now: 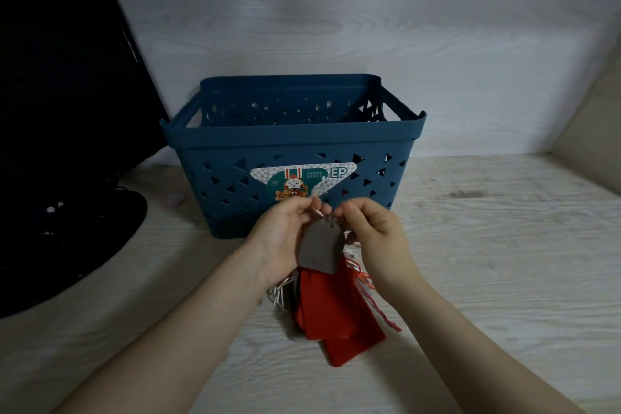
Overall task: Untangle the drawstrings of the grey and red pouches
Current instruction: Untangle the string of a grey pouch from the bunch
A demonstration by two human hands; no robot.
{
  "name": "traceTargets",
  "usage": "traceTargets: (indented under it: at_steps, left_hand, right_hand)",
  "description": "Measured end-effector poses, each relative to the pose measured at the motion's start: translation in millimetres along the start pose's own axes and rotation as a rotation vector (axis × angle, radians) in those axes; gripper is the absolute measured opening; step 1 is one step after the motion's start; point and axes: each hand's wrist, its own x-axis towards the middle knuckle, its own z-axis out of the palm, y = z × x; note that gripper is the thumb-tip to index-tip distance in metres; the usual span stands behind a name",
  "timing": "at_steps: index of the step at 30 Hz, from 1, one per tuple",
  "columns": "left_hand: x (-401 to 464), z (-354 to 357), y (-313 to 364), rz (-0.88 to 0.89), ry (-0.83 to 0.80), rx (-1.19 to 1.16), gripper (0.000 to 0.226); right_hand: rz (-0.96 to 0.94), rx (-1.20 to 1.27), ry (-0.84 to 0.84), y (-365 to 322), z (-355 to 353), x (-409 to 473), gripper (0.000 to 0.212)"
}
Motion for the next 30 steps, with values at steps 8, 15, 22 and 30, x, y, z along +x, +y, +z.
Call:
traceTargets:
  at_steps: [8,15,22,30]
  left_hand:
    - [8,-5,1,0.111,-0.034,0.466,0.033]
    - [0,0,0,0.533,-0.025,1.115,0.041]
    - [-5,-2,7,0.574,-0.091,1.115,0.034]
    - [-6,-5,14,0.438,-0.060,0.723,0.039]
  right_hand:
    - [0.048,0.004,0.016,-5,-15,7,0.037]
    - [-0.275,-0.525,-0.042,-17,-12,17,0.031]
    - [-0.247,-0.407,-0.192,-30,-4,16,0.025]
    - [-0.261,-0.503,-0.174,-28,-13,15,0.008]
